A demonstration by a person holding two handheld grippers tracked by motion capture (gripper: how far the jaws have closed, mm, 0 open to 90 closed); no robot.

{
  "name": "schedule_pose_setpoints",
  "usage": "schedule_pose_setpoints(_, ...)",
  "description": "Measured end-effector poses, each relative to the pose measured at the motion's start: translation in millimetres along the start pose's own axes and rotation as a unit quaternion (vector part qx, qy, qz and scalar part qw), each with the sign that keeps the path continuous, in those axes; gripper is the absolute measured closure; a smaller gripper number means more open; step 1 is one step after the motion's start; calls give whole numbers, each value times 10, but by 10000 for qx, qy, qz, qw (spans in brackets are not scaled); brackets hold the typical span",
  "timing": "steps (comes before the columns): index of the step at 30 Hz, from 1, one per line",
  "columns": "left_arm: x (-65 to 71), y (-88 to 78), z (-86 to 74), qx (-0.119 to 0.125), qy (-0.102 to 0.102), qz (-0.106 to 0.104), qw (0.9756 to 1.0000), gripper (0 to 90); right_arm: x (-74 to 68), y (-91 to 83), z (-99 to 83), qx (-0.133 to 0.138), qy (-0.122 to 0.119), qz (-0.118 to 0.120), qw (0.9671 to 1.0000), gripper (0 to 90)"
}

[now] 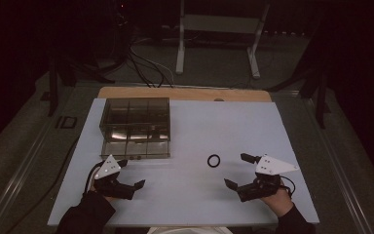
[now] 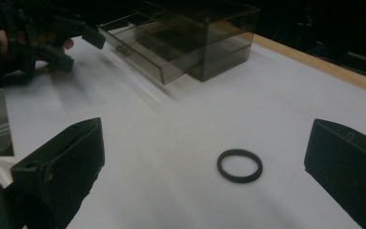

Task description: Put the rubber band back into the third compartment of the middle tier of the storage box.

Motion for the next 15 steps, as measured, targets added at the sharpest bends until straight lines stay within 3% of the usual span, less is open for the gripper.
schedule_pose_setpoints(15,6,2,5,42,-44,-33,10000,8,172,122,208,23,113,-272,9996,0)
Point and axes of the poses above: each handheld gripper's, and its own axes: y roughly forward along the jaws, z roughly out of its top, x roughly to its right, the point moved 9 cm from there along y, roughly forward along the jaws, and after that the axes turned 6 degrees about y, right-handed, at the moved point
